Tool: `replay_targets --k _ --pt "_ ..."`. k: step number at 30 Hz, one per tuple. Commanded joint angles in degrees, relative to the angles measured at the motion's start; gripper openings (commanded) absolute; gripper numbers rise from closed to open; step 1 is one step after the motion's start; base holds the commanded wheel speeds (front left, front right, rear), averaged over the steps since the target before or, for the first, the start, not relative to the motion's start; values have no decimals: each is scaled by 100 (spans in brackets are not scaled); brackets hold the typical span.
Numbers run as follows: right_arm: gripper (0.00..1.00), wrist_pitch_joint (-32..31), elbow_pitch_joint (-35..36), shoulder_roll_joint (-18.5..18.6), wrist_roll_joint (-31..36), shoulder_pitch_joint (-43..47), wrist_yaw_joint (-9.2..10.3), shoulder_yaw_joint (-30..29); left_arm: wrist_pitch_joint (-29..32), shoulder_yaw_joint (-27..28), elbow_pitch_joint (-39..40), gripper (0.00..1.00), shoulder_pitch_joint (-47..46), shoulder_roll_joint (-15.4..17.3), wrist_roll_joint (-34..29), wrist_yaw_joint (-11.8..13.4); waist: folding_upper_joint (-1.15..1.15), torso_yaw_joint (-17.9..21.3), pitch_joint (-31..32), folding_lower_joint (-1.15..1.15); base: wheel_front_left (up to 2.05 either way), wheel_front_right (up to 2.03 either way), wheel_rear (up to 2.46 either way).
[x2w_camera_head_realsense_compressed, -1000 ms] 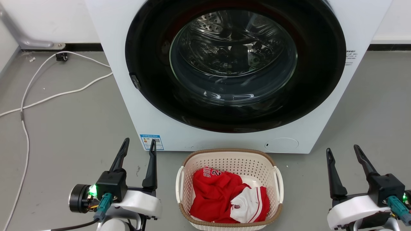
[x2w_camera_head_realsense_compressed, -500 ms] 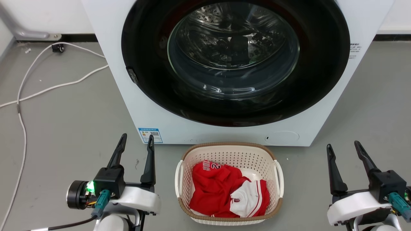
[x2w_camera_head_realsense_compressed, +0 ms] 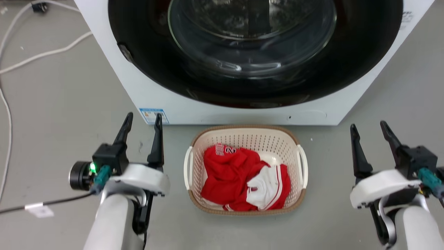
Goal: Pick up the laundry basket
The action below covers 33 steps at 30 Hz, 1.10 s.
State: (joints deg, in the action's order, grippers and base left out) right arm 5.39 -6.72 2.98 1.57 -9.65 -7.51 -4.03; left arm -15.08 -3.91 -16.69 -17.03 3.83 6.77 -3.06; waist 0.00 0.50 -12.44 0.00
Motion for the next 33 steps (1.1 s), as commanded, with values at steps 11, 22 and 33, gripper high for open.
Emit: replay_targets --k 11,22,33 --pt "100 -470 -1296 -19 -57 -1306 4 106 434 -66 -1862 100 -1658 216 503 -340 0 141 -1211 0 0 0 0" --pt "100 -989 -2932 -18 -369 -2431 4 451 981 -514 -3650 100 -2847 327 955 -438 0 259 -2034 0 0 0 0" --pt "100 -1341 -4714 -16 -909 -3634 4 920 1729 -1540 -4414 100 -3667 488 1887 -438 0 287 -2812 0 0 0 0"
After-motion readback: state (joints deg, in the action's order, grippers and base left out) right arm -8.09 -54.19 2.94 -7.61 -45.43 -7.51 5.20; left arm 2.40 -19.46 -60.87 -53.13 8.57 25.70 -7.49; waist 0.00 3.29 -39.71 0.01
